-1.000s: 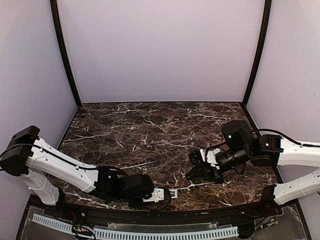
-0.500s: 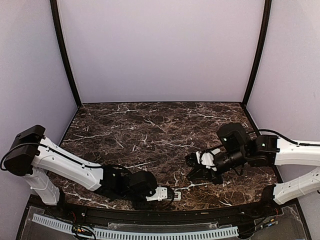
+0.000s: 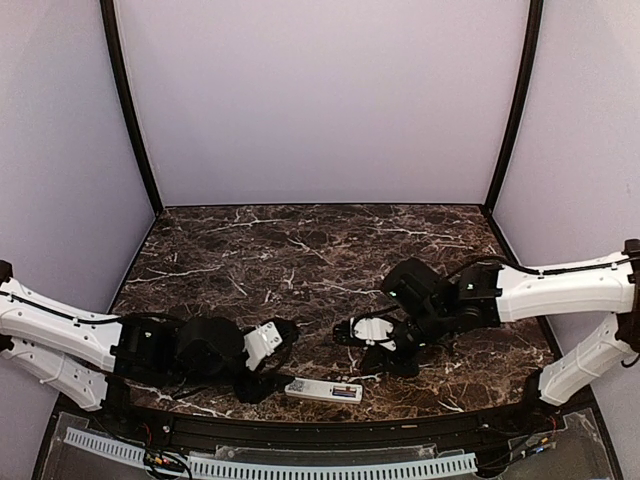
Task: Load the batteries into the remote control
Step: Place the remote control without the battery cover at the center of the board, then place the battery in the battery compartment.
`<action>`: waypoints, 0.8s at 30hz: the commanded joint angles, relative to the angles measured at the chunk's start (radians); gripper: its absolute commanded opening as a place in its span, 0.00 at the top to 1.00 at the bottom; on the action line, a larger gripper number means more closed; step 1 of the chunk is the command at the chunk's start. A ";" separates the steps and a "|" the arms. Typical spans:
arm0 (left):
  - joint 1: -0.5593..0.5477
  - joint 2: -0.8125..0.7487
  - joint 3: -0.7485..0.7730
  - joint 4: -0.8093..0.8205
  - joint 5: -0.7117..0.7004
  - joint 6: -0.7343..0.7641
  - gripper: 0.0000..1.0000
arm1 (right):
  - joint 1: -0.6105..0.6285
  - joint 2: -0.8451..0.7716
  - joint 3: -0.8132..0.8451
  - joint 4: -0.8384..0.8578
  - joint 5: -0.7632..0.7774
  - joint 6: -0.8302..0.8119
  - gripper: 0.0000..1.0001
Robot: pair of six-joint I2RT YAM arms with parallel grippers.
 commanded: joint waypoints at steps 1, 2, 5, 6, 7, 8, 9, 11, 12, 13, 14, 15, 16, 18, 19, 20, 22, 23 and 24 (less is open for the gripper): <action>0.004 -0.119 -0.092 -0.008 -0.084 -0.278 0.38 | 0.036 0.145 0.112 -0.073 0.018 0.131 1.00; 0.004 -0.133 -0.117 -0.012 -0.092 -0.306 0.39 | 0.037 0.190 0.144 -0.097 0.020 0.149 1.00; 0.004 -0.172 -0.146 -0.037 -0.144 -0.325 0.39 | 0.040 0.308 0.234 -0.192 0.033 0.184 1.00; 0.004 -0.176 -0.146 -0.050 -0.153 -0.323 0.40 | 0.042 0.338 0.254 -0.220 0.028 0.186 1.00; 0.004 -0.176 -0.145 -0.055 -0.161 -0.319 0.40 | 0.044 0.364 0.271 -0.238 0.013 0.183 1.00; 0.004 -0.173 -0.140 -0.060 -0.163 -0.314 0.40 | 0.048 0.381 0.282 -0.251 -0.004 0.177 1.00; 0.005 -0.169 -0.138 -0.061 -0.164 -0.312 0.39 | 0.052 0.395 0.288 -0.255 -0.015 0.174 1.00; 0.005 -0.152 -0.129 -0.059 -0.160 -0.304 0.39 | 0.057 0.411 0.299 -0.262 -0.018 0.175 1.00; 0.004 -0.139 -0.127 -0.060 -0.156 -0.302 0.38 | 0.057 0.422 0.307 -0.265 -0.012 0.180 1.00; 0.004 -0.132 -0.124 -0.059 -0.156 -0.301 0.38 | 0.058 0.428 0.311 -0.269 -0.007 0.182 1.00; 0.004 -0.118 -0.122 -0.058 -0.156 -0.300 0.38 | 0.058 0.434 0.312 -0.269 -0.002 0.183 1.00; 0.004 -0.111 -0.119 -0.057 -0.155 -0.299 0.38 | 0.058 0.441 0.313 -0.268 0.002 0.185 1.00; 0.005 -0.099 -0.116 -0.055 -0.151 -0.297 0.38 | 0.057 0.448 0.315 -0.269 0.004 0.188 1.00; 0.005 -0.079 -0.109 -0.055 -0.144 -0.289 0.38 | 0.059 0.457 0.320 -0.271 0.004 0.194 1.00; 0.005 -0.074 -0.104 -0.056 -0.143 -0.285 0.38 | 0.059 0.460 0.322 -0.274 0.008 0.195 1.00; 0.004 -0.066 -0.102 -0.058 -0.141 -0.283 0.38 | 0.061 0.464 0.325 -0.276 0.013 0.197 1.00; 0.004 -0.058 -0.098 -0.058 -0.140 -0.277 0.38 | 0.061 0.470 0.333 -0.283 0.028 0.201 1.00; 0.004 -0.056 -0.096 -0.058 -0.141 -0.273 0.38 | 0.062 0.474 0.338 -0.286 0.030 0.201 1.00; 0.004 -0.056 -0.096 -0.058 -0.142 -0.272 0.38 | 0.063 0.478 0.340 -0.286 0.030 0.201 1.00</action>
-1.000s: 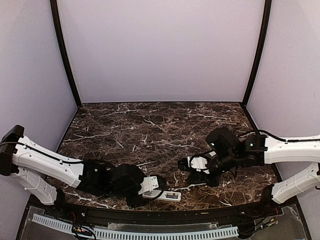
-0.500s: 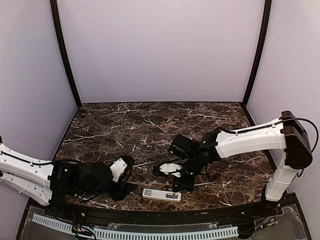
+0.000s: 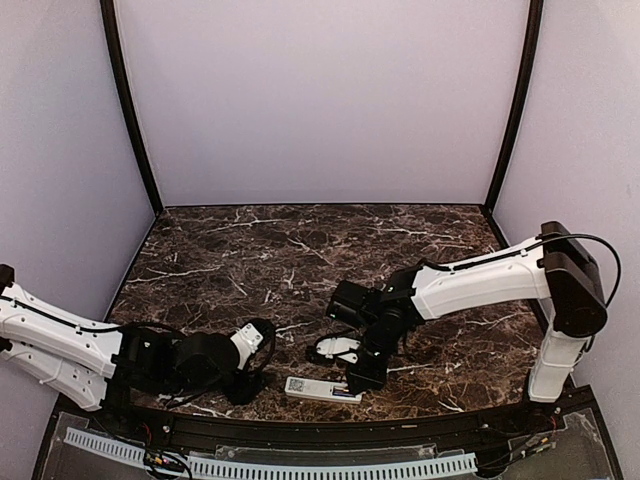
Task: Load the batteries into the remote control
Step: Place the battery in the battery compartment.
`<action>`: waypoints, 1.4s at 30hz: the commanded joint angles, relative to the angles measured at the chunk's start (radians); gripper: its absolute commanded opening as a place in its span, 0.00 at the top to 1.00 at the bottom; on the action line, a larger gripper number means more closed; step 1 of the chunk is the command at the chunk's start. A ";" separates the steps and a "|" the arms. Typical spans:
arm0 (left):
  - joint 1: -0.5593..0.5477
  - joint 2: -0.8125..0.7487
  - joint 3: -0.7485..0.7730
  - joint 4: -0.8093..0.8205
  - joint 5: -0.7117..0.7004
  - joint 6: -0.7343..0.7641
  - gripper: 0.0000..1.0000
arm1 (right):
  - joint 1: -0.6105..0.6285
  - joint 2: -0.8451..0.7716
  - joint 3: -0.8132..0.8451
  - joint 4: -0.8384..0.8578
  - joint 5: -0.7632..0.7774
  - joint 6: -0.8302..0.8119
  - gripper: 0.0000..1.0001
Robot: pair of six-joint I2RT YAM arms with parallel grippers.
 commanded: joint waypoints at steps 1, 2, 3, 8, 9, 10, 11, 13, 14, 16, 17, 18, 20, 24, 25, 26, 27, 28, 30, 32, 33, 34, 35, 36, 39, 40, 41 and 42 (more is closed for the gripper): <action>0.003 0.003 0.030 -0.020 -0.003 0.017 0.38 | 0.013 0.024 0.035 -0.028 0.026 0.016 1.00; 0.003 0.002 0.029 -0.020 -0.003 0.019 0.38 | 0.013 0.026 0.036 -0.028 0.032 0.019 1.00; 0.004 -0.003 0.028 -0.020 -0.002 0.020 0.37 | 0.014 0.029 0.040 -0.029 0.042 0.023 1.00; 0.004 -0.025 0.012 -0.016 -0.003 0.019 0.37 | 0.014 0.050 0.065 -0.048 0.056 0.027 1.00; 0.004 -0.032 0.010 -0.019 -0.003 0.019 0.37 | 0.015 0.055 0.069 -0.053 0.060 0.026 1.00; 0.003 -0.033 0.008 -0.021 -0.004 0.019 0.37 | 0.016 0.059 0.071 -0.060 0.067 0.024 1.00; 0.003 -0.039 0.007 -0.025 -0.005 0.019 0.37 | 0.018 0.064 0.075 -0.065 0.070 0.021 1.00; 0.004 -0.047 0.005 -0.033 -0.012 0.019 0.37 | 0.021 0.073 0.079 -0.074 0.076 0.018 1.00; 0.004 -0.050 0.002 -0.034 -0.012 0.019 0.37 | 0.024 0.077 0.084 -0.079 0.081 0.018 0.98; 0.004 -0.059 -0.002 -0.034 -0.013 0.019 0.36 | 0.027 0.082 0.090 -0.089 0.087 0.018 0.94; 0.003 -0.064 -0.004 -0.033 -0.012 0.018 0.36 | 0.030 0.083 0.093 -0.093 0.090 0.019 0.93; 0.003 -0.066 -0.007 -0.032 -0.013 0.017 0.36 | 0.031 0.083 0.098 -0.094 0.094 0.020 0.92; 0.003 -0.073 -0.010 -0.029 -0.011 0.013 0.36 | 0.035 0.083 0.104 -0.099 0.098 0.024 0.90; 0.003 -0.074 -0.013 -0.027 -0.008 0.014 0.36 | 0.038 0.084 0.120 -0.105 0.108 0.031 0.85; 0.003 -0.074 -0.014 -0.026 -0.007 0.014 0.36 | 0.037 0.083 0.123 -0.107 0.109 0.032 0.84; 0.003 -0.072 -0.012 -0.026 -0.006 0.014 0.36 | 0.039 0.083 0.127 -0.108 0.109 0.033 0.83; 0.003 -0.072 -0.012 -0.025 -0.004 0.014 0.36 | 0.040 0.083 0.132 -0.109 0.107 0.034 0.82; 0.003 -0.071 -0.013 -0.025 -0.002 0.015 0.36 | 0.041 0.083 0.135 -0.111 0.106 0.035 0.81; 0.004 -0.069 -0.013 -0.023 0.001 0.016 0.36 | 0.044 0.076 0.142 -0.111 0.102 0.038 0.79; 0.003 -0.069 -0.012 -0.021 0.005 0.017 0.35 | 0.046 0.069 0.149 -0.110 0.098 0.039 0.78; 0.003 -0.069 -0.013 -0.020 0.006 0.018 0.35 | 0.045 0.065 0.151 -0.110 0.097 0.039 0.77; 0.004 -0.069 -0.014 -0.016 0.009 0.024 0.35 | 0.046 0.060 0.153 -0.110 0.096 0.040 0.77; 0.003 -0.068 -0.014 -0.013 0.013 0.029 0.35 | 0.045 0.054 0.154 -0.112 0.091 0.039 0.76; 0.003 -0.067 -0.014 -0.002 0.024 0.043 0.35 | 0.045 0.049 0.156 -0.111 0.089 0.040 0.76; 0.003 -0.056 -0.019 0.030 0.062 0.115 0.35 | 0.045 0.023 0.153 -0.107 0.086 0.050 0.75; 0.002 -0.043 -0.018 0.050 0.076 0.135 0.35 | 0.045 0.012 0.152 -0.104 0.088 0.057 0.75; 0.000 -0.035 -0.017 0.059 0.080 0.176 0.35 | 0.045 0.000 0.149 -0.101 0.088 0.065 0.75; -0.003 -0.015 -0.014 0.078 0.084 0.198 0.35 | 0.045 -0.013 0.146 -0.092 0.093 0.078 0.75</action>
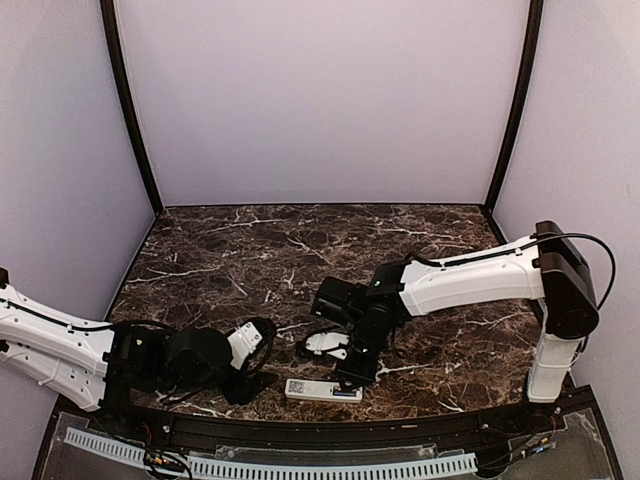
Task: Load the batteries into the remote control
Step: Place the battery in the battery compartment, then move the remote control without the battery cover to the center of the board.
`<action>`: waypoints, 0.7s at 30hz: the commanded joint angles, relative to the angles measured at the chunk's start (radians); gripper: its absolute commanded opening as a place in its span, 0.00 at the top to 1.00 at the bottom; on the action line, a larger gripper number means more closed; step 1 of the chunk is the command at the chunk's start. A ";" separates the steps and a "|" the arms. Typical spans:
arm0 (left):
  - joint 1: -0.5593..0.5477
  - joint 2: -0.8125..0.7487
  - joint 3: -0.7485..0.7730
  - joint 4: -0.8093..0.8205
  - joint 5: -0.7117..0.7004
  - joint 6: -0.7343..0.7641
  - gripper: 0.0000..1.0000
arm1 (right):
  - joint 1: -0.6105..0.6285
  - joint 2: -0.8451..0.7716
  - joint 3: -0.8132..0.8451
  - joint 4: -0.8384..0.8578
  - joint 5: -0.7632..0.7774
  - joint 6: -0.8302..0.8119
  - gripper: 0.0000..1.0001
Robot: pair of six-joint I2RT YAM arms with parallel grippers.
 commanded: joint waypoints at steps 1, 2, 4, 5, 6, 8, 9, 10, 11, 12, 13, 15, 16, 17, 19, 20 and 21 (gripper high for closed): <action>-0.014 0.063 -0.008 0.069 0.045 0.170 0.35 | 0.012 -0.080 0.006 0.017 0.015 0.057 0.75; -0.027 0.075 -0.005 0.087 0.042 0.196 0.34 | 0.010 -0.097 -0.002 0.029 0.026 0.081 0.75; -0.067 0.140 0.018 0.173 0.064 0.384 0.32 | -0.001 -0.161 -0.036 0.072 0.065 0.222 0.75; -0.072 0.174 0.026 0.185 0.072 0.459 0.31 | -0.010 -0.187 -0.051 0.084 0.077 0.270 0.75; -0.077 0.191 0.050 0.183 0.084 0.489 0.30 | -0.014 -0.204 -0.064 0.095 0.090 0.318 0.75; -0.079 0.249 0.093 0.159 0.089 0.568 0.29 | -0.020 -0.244 -0.099 0.116 0.120 0.417 0.76; -0.079 0.285 0.104 0.143 0.089 0.620 0.29 | -0.023 -0.265 -0.119 0.129 0.132 0.465 0.76; -0.078 0.304 0.126 0.134 0.090 0.646 0.28 | -0.024 -0.287 -0.142 0.143 0.143 0.522 0.76; -0.078 0.338 0.135 0.112 0.096 0.691 0.27 | -0.025 -0.308 -0.166 0.160 0.147 0.576 0.76; -0.078 0.354 0.151 0.095 0.102 0.712 0.26 | -0.026 -0.329 -0.193 0.178 0.144 0.625 0.76; -0.078 0.378 0.155 0.075 0.109 0.744 0.26 | -0.026 -0.347 -0.220 0.200 0.135 0.664 0.75; -0.064 0.398 0.156 0.084 0.128 0.768 0.25 | -0.027 -0.375 -0.280 0.242 0.123 0.732 0.76; -0.055 0.395 0.149 0.105 0.145 0.771 0.25 | -0.027 -0.385 -0.304 0.263 0.117 0.768 0.76; -0.037 0.390 0.141 0.116 0.181 0.770 0.25 | -0.026 -0.393 -0.327 0.282 0.110 0.790 0.77; -0.014 0.373 0.131 0.147 0.207 0.764 0.25 | -0.025 -0.405 -0.362 0.320 0.094 0.823 0.77; -0.006 0.362 0.129 0.159 0.220 0.763 0.25 | -0.025 -0.407 -0.376 0.336 0.088 0.836 0.78; 0.012 0.357 0.122 0.167 0.230 0.763 0.25 | -0.025 -0.409 -0.386 0.356 0.082 0.845 0.77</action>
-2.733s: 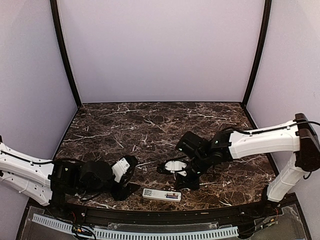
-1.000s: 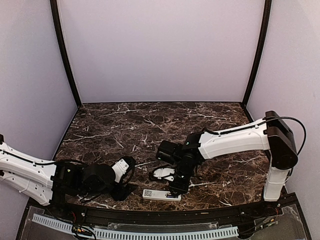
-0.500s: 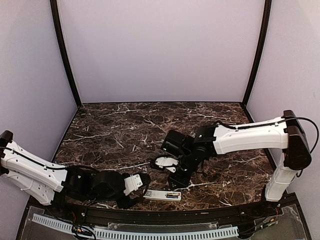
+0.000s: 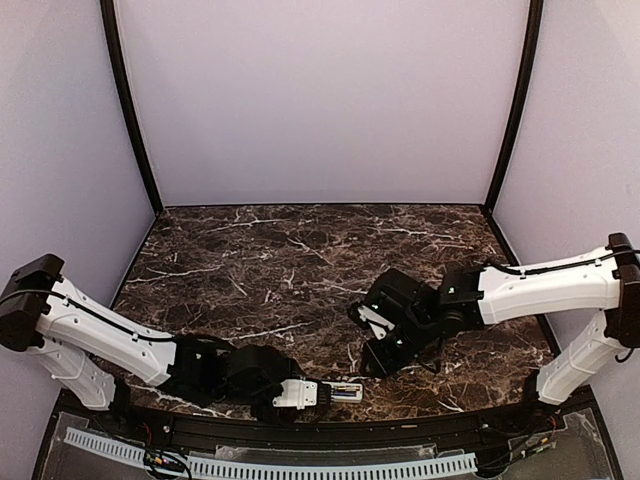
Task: Load the batteries into the remote control
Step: Move the remote control without the battery cover to the center of the board.
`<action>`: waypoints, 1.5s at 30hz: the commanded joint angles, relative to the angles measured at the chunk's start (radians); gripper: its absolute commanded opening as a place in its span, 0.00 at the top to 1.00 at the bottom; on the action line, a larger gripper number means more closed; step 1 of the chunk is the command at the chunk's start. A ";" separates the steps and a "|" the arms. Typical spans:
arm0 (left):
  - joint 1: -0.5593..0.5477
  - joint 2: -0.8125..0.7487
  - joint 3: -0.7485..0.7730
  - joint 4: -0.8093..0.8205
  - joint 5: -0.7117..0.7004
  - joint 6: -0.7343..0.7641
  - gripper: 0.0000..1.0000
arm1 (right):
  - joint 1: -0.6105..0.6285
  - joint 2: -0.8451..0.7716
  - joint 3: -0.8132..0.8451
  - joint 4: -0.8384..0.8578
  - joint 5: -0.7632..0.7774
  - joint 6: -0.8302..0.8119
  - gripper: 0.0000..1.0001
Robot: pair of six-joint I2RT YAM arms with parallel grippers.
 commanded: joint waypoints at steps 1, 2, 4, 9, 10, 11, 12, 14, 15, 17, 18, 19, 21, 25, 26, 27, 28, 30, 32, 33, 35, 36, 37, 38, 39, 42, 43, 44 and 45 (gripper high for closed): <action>0.055 -0.049 -0.025 0.050 0.106 0.043 0.24 | -0.001 -0.024 -0.053 0.130 -0.034 0.128 0.77; 0.080 -0.051 -0.034 0.058 0.123 0.040 0.24 | -0.001 -0.019 -0.056 0.142 -0.040 0.128 0.77; 0.103 -0.043 -0.034 0.060 0.161 0.037 0.24 | -0.001 -0.002 -0.051 0.145 -0.044 0.120 0.77; 0.121 0.044 0.018 -0.024 0.227 0.032 0.24 | -0.002 0.019 -0.025 0.116 -0.040 0.090 0.77; 0.124 0.065 0.033 -0.027 0.227 0.031 0.24 | -0.001 0.016 -0.021 0.110 -0.034 0.087 0.77; 0.130 0.074 0.040 -0.029 0.230 0.030 0.24 | -0.002 0.013 -0.017 0.102 -0.027 0.089 0.77; 0.132 0.092 0.053 -0.042 0.230 0.028 0.25 | -0.002 0.012 -0.016 0.097 -0.023 0.092 0.77; 0.136 0.116 0.069 -0.066 0.231 0.027 0.27 | -0.003 0.012 -0.023 0.100 -0.028 0.105 0.78; 0.136 0.124 0.079 -0.070 0.233 0.028 0.30 | -0.003 0.013 -0.031 0.104 -0.035 0.113 0.78; 0.136 0.145 0.093 -0.087 0.235 0.029 0.34 | -0.003 0.015 -0.051 0.118 -0.051 0.128 0.79; 0.136 0.156 0.097 -0.095 0.235 0.022 0.37 | -0.004 0.017 -0.059 0.124 -0.059 0.135 0.79; 0.136 0.160 0.103 -0.098 0.234 0.016 0.39 | -0.003 0.017 -0.065 0.128 -0.066 0.139 0.79; 0.136 0.167 0.108 -0.104 0.252 -0.001 0.43 | -0.003 0.016 -0.066 0.121 -0.061 0.142 0.79; 0.135 0.168 0.109 -0.106 0.268 -0.057 0.48 | -0.006 0.005 -0.059 0.103 -0.046 0.141 0.79; 0.135 0.166 0.109 -0.104 0.262 -0.075 0.50 | -0.010 0.004 -0.057 0.101 -0.045 0.139 0.79; 0.135 0.165 0.110 -0.102 0.258 -0.085 0.51 | -0.012 0.005 -0.056 0.095 -0.046 0.136 0.79; 0.135 0.163 0.111 -0.097 0.251 -0.104 0.53 | -0.015 0.005 -0.055 0.089 -0.046 0.133 0.79; 0.134 0.162 0.111 -0.092 0.250 -0.125 0.57 | -0.022 0.002 -0.055 0.081 -0.041 0.129 0.79; 0.132 0.166 0.114 -0.090 0.250 -0.143 0.63 | -0.027 -0.005 -0.057 0.080 -0.037 0.128 0.79; 0.130 0.169 0.119 -0.092 0.232 -0.151 0.65 | -0.032 -0.009 -0.057 0.077 -0.036 0.127 0.79; 0.122 0.175 0.129 -0.102 0.201 -0.178 0.71 | -0.037 -0.017 -0.057 0.072 -0.031 0.124 0.79; 0.115 0.177 0.132 -0.101 0.182 -0.184 0.73 | -0.041 -0.020 -0.058 0.070 -0.031 0.122 0.80; 0.109 0.181 0.132 -0.097 0.171 -0.193 0.75 | -0.044 -0.024 -0.059 0.070 -0.031 0.121 0.79; 0.098 0.183 0.135 -0.088 0.146 -0.200 0.76 | -0.049 -0.028 -0.061 0.071 -0.032 0.119 0.79; 0.094 0.192 0.139 -0.081 0.133 -0.215 0.78 | -0.056 -0.033 -0.063 0.072 -0.033 0.117 0.79; 0.086 0.220 0.174 -0.084 0.104 -0.246 0.78 | -0.074 -0.041 -0.069 0.077 -0.033 0.108 0.80; 0.085 0.240 0.183 -0.088 0.099 -0.262 0.78 | -0.081 -0.044 -0.072 0.082 -0.035 0.104 0.80; 0.084 0.249 0.200 -0.091 0.098 -0.269 0.78 | -0.087 -0.044 -0.075 0.089 -0.036 0.102 0.80; 0.084 0.270 0.209 -0.097 0.095 -0.280 0.77 | -0.094 -0.044 -0.078 0.094 -0.038 0.099 0.80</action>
